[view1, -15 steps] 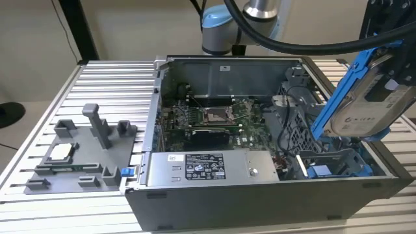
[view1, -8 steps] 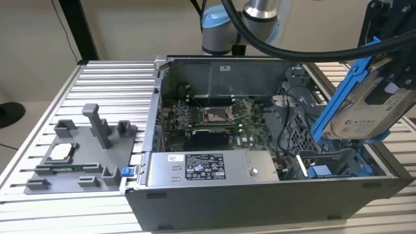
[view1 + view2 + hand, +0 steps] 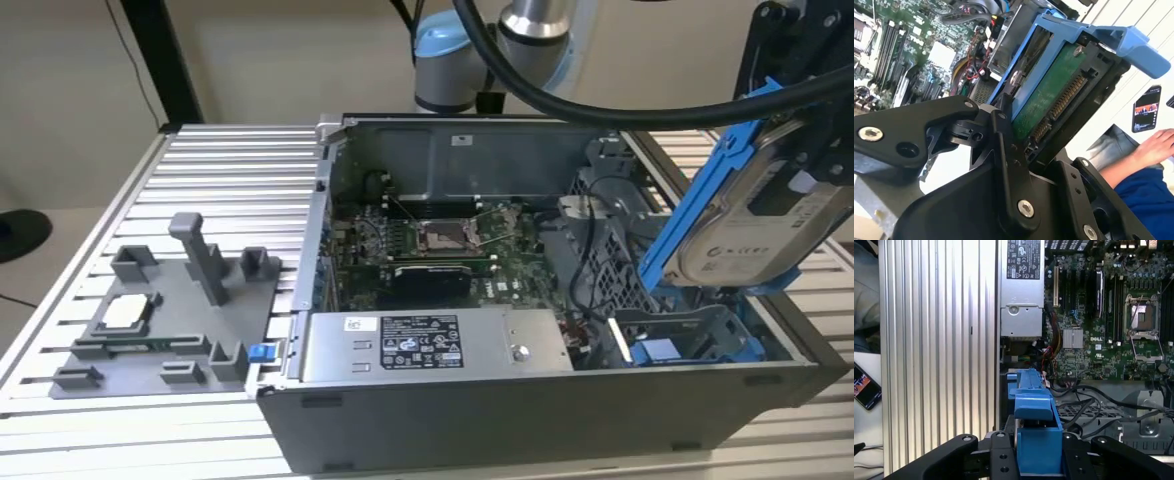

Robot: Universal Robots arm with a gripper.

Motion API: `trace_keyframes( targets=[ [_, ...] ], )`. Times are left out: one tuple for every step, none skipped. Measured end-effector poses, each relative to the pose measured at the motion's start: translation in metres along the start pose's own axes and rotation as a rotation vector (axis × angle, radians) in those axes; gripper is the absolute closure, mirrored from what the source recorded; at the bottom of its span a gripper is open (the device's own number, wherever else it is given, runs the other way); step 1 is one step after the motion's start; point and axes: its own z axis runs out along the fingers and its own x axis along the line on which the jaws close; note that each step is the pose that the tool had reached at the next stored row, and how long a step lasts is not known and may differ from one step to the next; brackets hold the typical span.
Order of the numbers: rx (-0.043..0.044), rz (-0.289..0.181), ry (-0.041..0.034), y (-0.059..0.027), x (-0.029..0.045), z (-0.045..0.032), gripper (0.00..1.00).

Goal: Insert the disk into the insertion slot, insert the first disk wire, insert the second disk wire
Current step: 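Insert the disk into the insertion slot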

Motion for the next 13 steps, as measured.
trace_keyframes(
  targets=[
    [0.0000,0.000,0.0000,0.0000,0.0000,0.0005,1.00],
    [0.0000,0.000,0.0000,0.0000,0.0000,0.0010,1.00],
    [0.0000,0.000,0.0000,-0.0001,0.0001,0.0017,1.00],
    [0.0000,0.000,0.0000,-0.0001,0.0001,0.0024,1.00],
    [0.0001,0.000,0.0000,-0.0001,0.0001,0.0031,1.00],
    [0.0000,0.000,0.0000,-0.0002,0.0001,0.0039,1.00],
    [0.0000,0.000,0.0000,-0.0002,0.0001,0.0044,1.00],
    [0.0000,0.000,-0.0001,-0.0002,0.0001,0.0045,1.00],
    [0.0000,0.000,0.0000,-0.0002,0.0001,0.0045,1.00],
    [0.0000,0.000,0.0001,-0.0002,0.0001,0.0045,1.00],
    [0.0000,0.000,0.0001,-0.0002,0.0001,0.0045,1.00],
    [0.0000,0.000,0.0000,-0.0002,0.0001,0.0046,1.00],
    [0.0000,0.000,-0.0003,-0.0002,0.0001,0.0052,1.00]
  ],
)
